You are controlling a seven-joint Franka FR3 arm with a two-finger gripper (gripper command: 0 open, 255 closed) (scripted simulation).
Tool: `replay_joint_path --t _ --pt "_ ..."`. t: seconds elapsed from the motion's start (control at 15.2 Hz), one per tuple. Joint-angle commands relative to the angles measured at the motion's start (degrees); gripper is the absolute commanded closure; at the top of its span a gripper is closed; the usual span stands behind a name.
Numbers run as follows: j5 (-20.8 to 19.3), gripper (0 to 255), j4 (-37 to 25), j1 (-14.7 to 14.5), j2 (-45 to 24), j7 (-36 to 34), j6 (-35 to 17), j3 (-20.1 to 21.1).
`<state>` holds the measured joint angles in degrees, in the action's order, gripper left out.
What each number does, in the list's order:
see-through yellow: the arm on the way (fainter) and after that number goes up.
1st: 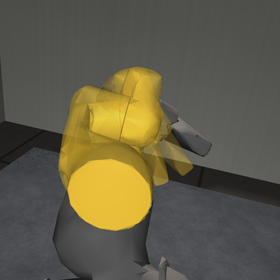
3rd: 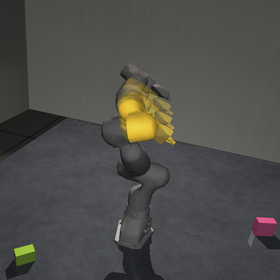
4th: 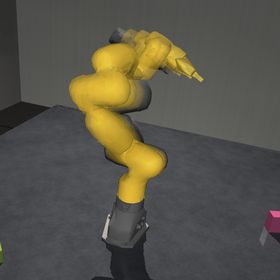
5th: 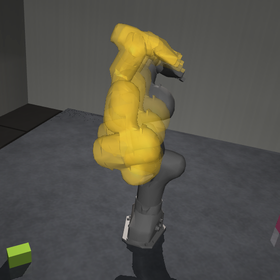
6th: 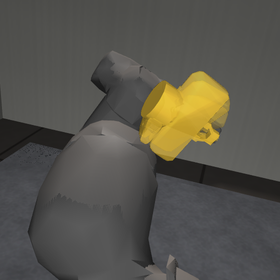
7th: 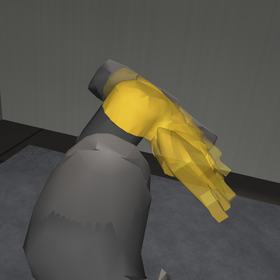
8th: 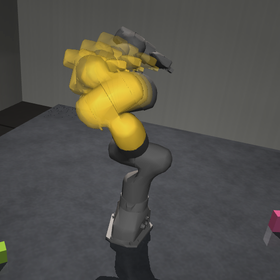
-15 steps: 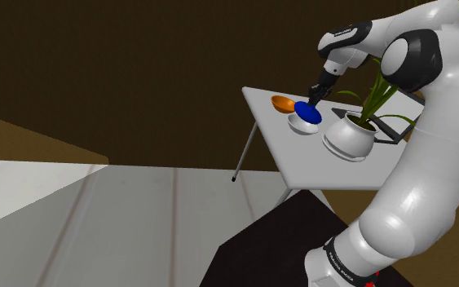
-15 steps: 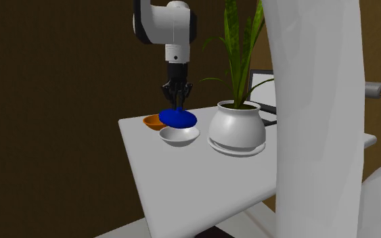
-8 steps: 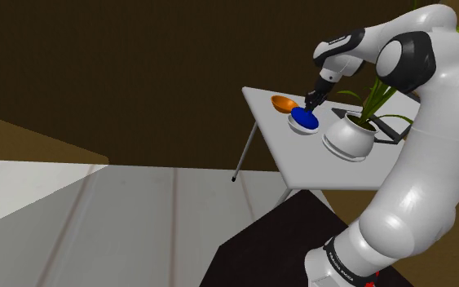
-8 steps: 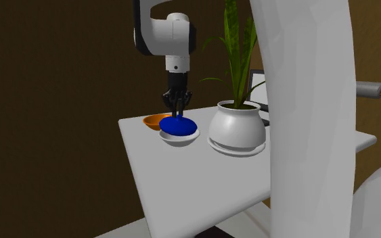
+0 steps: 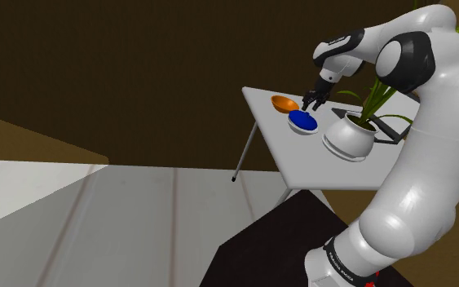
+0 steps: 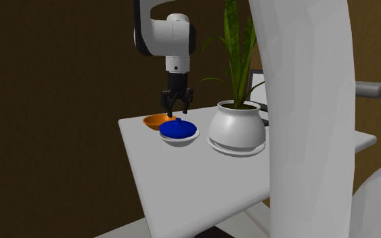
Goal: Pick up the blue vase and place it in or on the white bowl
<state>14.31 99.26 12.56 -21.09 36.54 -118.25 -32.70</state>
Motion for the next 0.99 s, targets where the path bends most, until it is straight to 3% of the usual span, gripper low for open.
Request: replay_joint_path --t 0.0,0.2,0.46,0.92 --pt "0.0 0 0.0 0.0 0.01 0.0 0.0 0.0" --pt "0.0 0 0.0 0.0 0.01 0.0 0.0 0.0" --pt "-1.85 0 -4.11 -0.31 2.51 -1.2 6.18 -0.83" --pt "-1.85 0 -4.11 -0.31 2.51 -1.2 6.18 -0.83"
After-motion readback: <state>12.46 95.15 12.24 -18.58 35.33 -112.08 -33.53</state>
